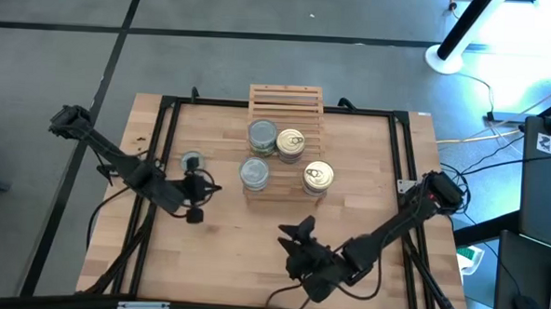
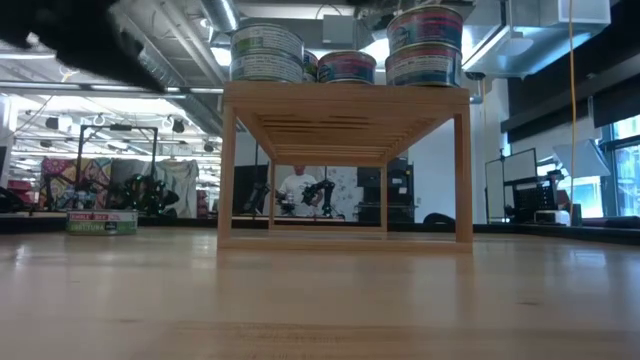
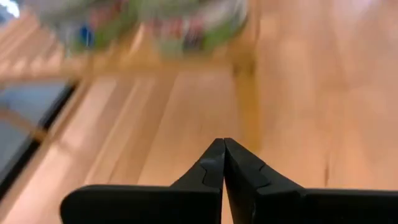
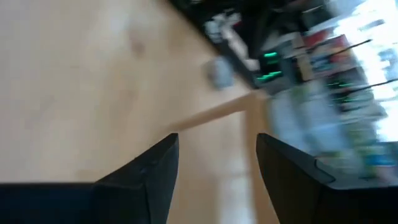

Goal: Stack canned seafood by type on shelf
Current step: Stack the green tuna can on top of the green tuna can on the shelf

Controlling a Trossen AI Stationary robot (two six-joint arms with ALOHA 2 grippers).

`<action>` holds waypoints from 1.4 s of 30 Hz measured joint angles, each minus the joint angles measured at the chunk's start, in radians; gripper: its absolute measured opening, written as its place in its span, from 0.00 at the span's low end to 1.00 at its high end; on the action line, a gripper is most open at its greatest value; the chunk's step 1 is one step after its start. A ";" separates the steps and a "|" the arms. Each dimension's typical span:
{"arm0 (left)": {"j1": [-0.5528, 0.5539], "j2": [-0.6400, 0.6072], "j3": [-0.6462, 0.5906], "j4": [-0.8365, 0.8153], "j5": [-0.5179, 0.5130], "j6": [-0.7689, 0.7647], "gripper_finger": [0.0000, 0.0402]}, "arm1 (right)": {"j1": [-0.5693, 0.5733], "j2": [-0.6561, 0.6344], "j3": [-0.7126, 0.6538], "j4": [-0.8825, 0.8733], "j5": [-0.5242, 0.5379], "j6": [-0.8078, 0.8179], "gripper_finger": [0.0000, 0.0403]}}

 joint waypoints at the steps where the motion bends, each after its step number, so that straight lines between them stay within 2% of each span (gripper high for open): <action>1: 0.000 0.000 0.000 -0.049 0.001 -0.039 0.01 | -0.005 0.000 0.000 -0.017 -0.043 0.037 0.54; 5: 0.000 0.000 0.000 -0.243 0.039 -0.198 0.01 | -0.030 -0.001 0.000 -0.074 -0.212 0.156 0.54; 12: 0.002 0.002 0.000 -0.454 0.151 -0.469 0.03 | -0.079 -0.001 0.000 -0.099 -0.336 0.228 0.54; 22: 0.047 0.038 -0.012 -0.679 0.157 -0.818 0.24 | -0.131 -0.001 0.000 -0.090 -0.495 0.228 0.54; 27: 0.101 0.054 -0.075 -0.621 0.156 -0.805 0.28 | -0.131 -0.001 0.000 -0.091 -0.509 0.226 0.54; 38: 0.203 0.067 -0.116 -0.507 0.148 -0.623 0.26 | -0.130 -0.001 0.000 -0.091 -0.509 0.226 0.54; 42: 0.241 0.071 -0.116 -0.507 0.130 -0.615 0.26 | -0.130 -0.001 0.000 -0.091 -0.509 0.225 0.54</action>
